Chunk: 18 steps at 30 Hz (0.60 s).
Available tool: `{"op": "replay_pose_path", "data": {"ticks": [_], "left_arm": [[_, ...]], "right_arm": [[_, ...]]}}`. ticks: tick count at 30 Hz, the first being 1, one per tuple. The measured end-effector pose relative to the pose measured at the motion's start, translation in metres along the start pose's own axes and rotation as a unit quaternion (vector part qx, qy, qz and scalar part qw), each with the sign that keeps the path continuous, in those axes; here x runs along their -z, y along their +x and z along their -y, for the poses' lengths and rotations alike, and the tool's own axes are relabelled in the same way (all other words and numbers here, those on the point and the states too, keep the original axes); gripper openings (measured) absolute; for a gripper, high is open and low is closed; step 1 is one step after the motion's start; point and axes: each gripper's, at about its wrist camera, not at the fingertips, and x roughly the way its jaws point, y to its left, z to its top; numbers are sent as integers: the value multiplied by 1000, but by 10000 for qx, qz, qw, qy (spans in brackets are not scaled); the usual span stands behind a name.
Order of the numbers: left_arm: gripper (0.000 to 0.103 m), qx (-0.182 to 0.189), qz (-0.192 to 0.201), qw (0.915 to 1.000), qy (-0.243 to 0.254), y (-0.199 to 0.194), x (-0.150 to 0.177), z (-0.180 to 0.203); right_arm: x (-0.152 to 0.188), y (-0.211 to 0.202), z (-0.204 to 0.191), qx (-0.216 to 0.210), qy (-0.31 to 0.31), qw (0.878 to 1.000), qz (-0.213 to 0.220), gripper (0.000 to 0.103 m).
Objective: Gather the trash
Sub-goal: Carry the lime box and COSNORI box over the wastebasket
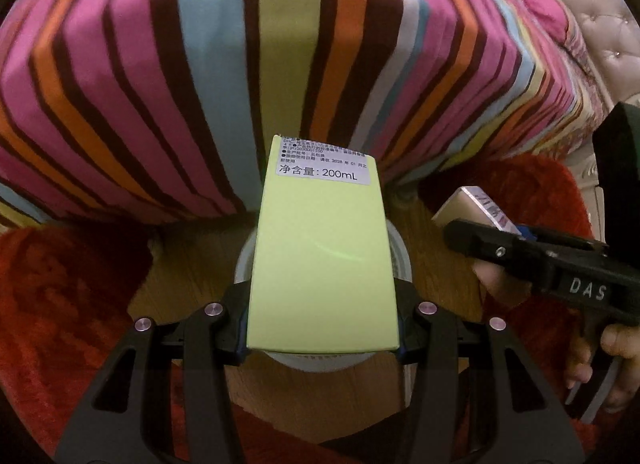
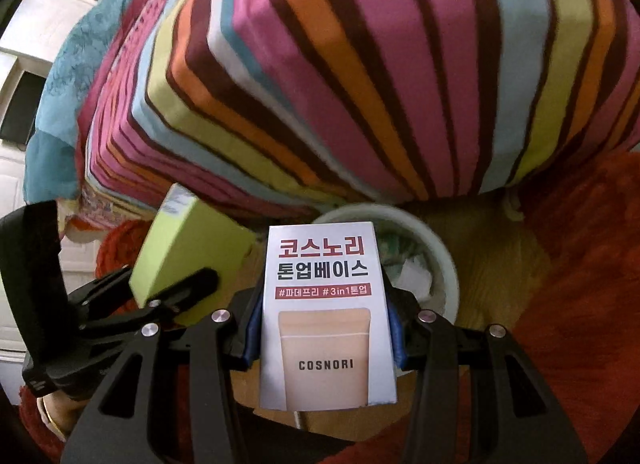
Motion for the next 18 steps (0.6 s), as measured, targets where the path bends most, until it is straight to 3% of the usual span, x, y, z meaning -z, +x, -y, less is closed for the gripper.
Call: {"op": "replay_pose_path", "data": {"ticks": [9, 18], "left_arm": [[50, 46, -819, 9966, -12, 40, -1, 2], [50, 193, -1634, 9860, -257, 83, -5, -1]], "right_arm": [[-2, 32, 20, -25, 640, 9956, -687, 46], [-6, 64, 28, 156, 961, 9875, -1237, 46]]}}
